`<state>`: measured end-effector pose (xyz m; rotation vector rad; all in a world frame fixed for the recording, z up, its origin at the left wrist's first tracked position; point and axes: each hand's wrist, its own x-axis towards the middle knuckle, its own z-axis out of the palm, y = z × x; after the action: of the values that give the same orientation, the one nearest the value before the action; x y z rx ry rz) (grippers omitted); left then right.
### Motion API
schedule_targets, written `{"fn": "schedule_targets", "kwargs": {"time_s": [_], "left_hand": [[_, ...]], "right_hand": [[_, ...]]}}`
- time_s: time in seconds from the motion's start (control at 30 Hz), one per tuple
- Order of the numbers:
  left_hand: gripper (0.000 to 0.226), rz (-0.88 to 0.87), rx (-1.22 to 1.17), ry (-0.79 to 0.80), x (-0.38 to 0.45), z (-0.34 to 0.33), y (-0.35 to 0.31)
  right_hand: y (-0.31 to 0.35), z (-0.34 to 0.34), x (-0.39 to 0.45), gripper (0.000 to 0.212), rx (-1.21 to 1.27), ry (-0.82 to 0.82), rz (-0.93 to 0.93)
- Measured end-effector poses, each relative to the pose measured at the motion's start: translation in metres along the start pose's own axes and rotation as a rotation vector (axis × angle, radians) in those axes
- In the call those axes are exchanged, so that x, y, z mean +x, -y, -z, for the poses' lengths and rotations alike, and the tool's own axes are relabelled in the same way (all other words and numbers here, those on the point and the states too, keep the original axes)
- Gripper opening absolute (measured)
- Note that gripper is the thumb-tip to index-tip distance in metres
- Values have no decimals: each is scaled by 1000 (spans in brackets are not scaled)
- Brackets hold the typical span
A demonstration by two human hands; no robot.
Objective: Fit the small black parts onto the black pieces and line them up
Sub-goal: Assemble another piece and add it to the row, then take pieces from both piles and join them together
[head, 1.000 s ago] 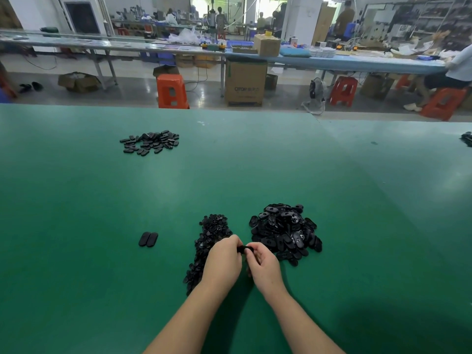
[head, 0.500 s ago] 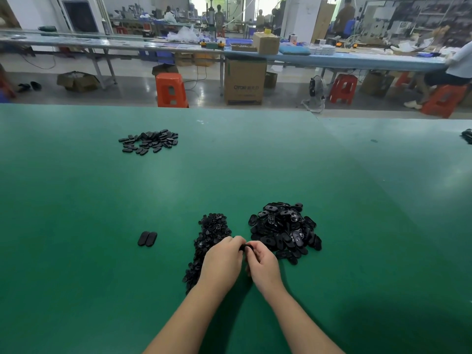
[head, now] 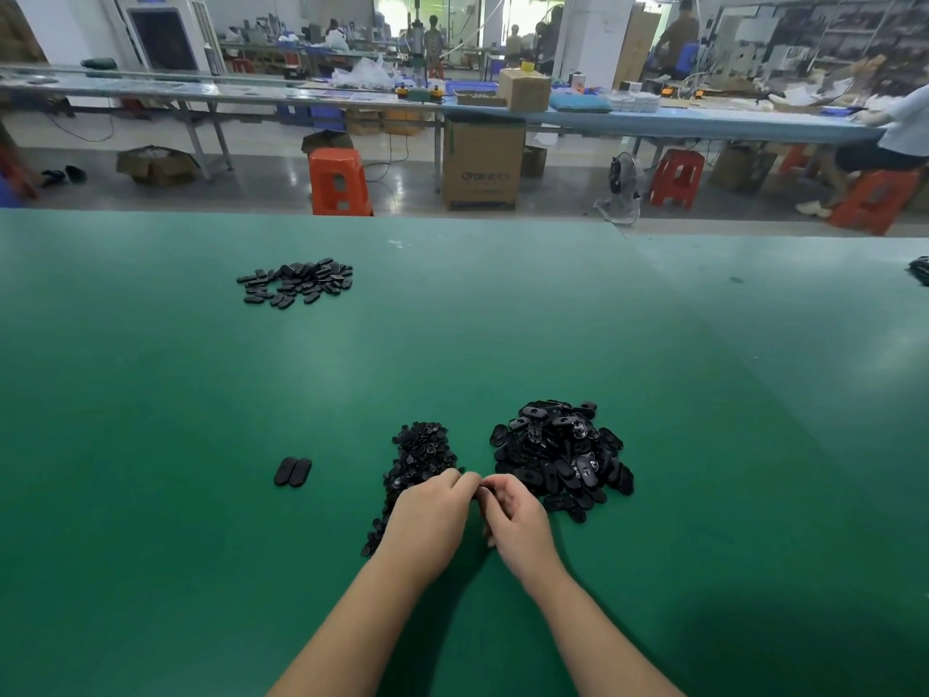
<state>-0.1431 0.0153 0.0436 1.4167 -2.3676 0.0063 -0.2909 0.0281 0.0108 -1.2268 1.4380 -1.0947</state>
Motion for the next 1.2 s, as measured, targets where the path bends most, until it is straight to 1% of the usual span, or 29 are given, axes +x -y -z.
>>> {"fn": "schedule_targets", "kwargs": {"time_s": [0.07, 0.13, 0.2, 0.3, 0.43, 0.5, 0.53, 0.63, 0.7, 0.77, 0.93, 1.1, 1.2], "left_hand": [[27, 73, -23, -49, -2, 5, 8], [21, 243, -60, -110, -6, 8, 24], [14, 460, -88, -163, -12, 12, 47], [8, 744, -137, -160, -25, 18, 84], [16, 948, -91, -124, -44, 20, 114], [22, 974, -74, -95, -49, 20, 118], [23, 947, -62, -101, -51, 19, 119], [21, 717, 49, -149, -58, 13, 120], [21, 668, 108, -140, -62, 12, 121], [26, 702, 117, -104, -64, 12, 124], [45, 799, 123, -23, -67, 15, 135], [52, 859, 120, 29, -59, 22, 148], [50, 887, 109, 34, -54, 26, 148]], "right_hand": [[1, 0, -2, 9, 16, -27, 9], [1, 0, -3, 10, 14, -54, 13], [1, -1, -4, 11, -1, -55, 15], [3, -1, -5, 13, -39, -42, 21], [4, -1, -6, 14, -61, -41, 25], [5, -1, -6, 15, -69, -39, 24], [5, -1, -6, 15, -70, -38, 22], [6, -1, -6, 15, -72, -39, 19], [6, -1, -7, 16, -75, -41, 20], [6, -1, -8, 16, -81, -44, 19], [6, -2, -7, 17, -87, -48, 17], [5, -3, -7, 18, -99, -47, 22], [5, -3, -7, 18, -102, -43, 22]]}}
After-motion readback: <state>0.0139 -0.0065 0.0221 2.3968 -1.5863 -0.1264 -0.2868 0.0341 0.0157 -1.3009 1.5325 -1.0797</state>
